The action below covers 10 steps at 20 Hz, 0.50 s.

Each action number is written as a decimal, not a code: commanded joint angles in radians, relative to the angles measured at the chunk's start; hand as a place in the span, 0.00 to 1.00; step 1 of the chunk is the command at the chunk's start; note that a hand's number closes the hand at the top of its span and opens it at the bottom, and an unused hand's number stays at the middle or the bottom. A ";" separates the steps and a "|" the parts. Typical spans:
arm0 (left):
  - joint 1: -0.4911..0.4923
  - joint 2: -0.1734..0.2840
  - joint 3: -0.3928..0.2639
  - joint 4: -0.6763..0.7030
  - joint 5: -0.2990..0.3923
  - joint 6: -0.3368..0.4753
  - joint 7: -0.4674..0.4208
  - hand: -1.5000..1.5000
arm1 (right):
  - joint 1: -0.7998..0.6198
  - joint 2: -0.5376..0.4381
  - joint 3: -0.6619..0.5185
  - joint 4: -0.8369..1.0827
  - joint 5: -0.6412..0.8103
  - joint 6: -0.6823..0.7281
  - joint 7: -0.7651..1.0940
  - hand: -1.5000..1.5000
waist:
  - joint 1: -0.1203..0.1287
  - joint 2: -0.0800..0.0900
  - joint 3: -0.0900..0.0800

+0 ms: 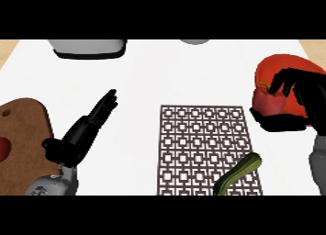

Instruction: Pick the bell pepper from the placemat and place it in the bowl

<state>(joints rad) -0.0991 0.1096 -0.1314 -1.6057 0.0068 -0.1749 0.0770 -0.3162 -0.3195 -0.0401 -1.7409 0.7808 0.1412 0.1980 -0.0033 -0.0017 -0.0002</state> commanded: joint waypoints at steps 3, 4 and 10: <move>-0.050 -0.035 -0.002 0.003 -0.022 0.027 0.050 0.50 | -0.122 -0.029 -0.065 0.222 0.054 -0.055 -0.030 1.00 | 0.011 0.004 0.000; 0.044 0.005 -0.018 -0.028 -0.026 -0.020 -0.020 0.50 | -0.083 -0.104 -0.119 0.167 0.042 -0.021 -0.039 1.00 | 0.010 0.002 0.000; -0.029 -0.051 -0.025 0.009 -0.054 0.035 0.008 0.50 | -0.180 -0.145 -0.190 0.533 0.134 -0.321 -0.253 1.00 | 0.018 0.007 0.001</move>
<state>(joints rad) -0.1209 0.0884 -0.1368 -1.5940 -0.0132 -0.1748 0.0827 -0.4639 -0.4299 -0.1825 -1.3706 0.8792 -0.0524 0.0455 0.0125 0.0046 0.0004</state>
